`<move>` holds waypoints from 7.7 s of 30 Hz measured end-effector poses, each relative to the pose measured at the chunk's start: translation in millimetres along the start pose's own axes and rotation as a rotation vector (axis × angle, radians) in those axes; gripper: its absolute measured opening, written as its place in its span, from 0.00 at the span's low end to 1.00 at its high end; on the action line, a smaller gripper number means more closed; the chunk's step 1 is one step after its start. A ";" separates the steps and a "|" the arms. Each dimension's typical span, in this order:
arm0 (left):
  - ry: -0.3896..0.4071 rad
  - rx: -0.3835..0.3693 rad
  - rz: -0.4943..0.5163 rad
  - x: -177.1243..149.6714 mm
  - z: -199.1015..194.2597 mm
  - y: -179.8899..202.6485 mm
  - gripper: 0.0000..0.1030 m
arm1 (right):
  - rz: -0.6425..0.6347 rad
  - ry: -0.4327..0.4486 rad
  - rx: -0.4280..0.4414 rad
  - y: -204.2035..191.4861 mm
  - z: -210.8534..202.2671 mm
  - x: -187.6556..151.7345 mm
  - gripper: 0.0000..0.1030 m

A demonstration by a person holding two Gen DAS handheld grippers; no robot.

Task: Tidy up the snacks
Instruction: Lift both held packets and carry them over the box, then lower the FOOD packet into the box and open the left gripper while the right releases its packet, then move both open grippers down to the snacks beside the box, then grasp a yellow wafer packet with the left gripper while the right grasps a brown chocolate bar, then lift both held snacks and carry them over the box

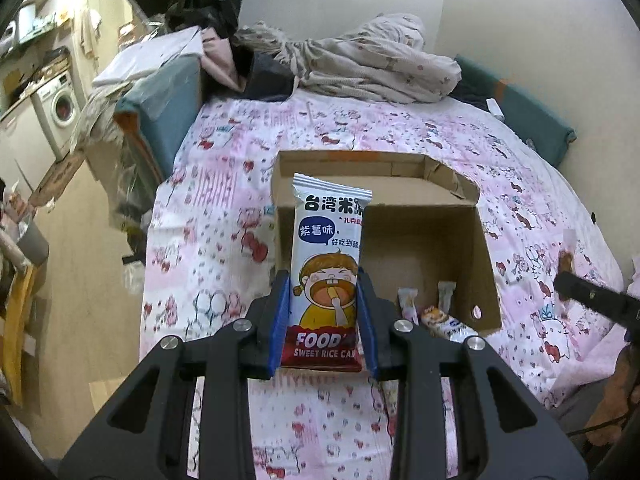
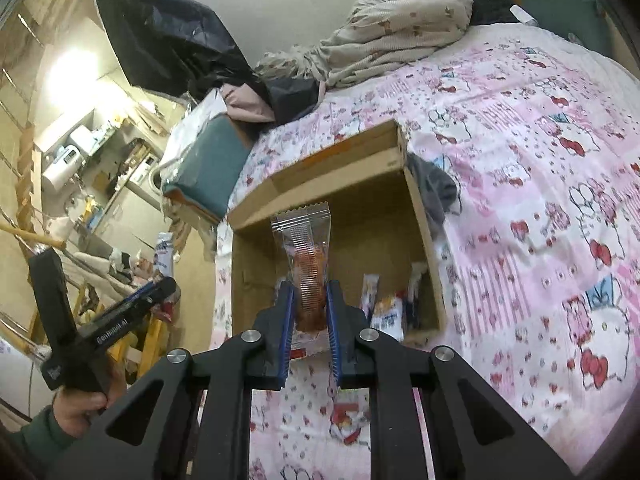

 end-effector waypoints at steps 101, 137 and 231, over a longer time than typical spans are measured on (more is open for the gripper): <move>-0.069 0.025 -0.107 -60.1 35.4 -21.8 0.84 | 0.149 -0.059 -0.132 51.7 31.1 -58.8 0.87; -0.154 0.030 -0.140 -97.5 33.7 -23.2 0.84 | 0.281 -0.529 -0.343 92.3 123.2 -182.9 0.15; -0.055 -0.015 0.021 -8.3 41.3 25.4 0.22 | 0.064 -0.076 -0.064 40.6 64.9 -15.5 0.15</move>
Point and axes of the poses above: each gripper's, at about its wrist camera, not at the fingertips, and z roughly the way its jaws point, y to its right, x to its top, the point moved 5 cm from there along z, roughly the way its jaws point, and after that the axes turned 10 degrees about x, right-handed, at the moved point
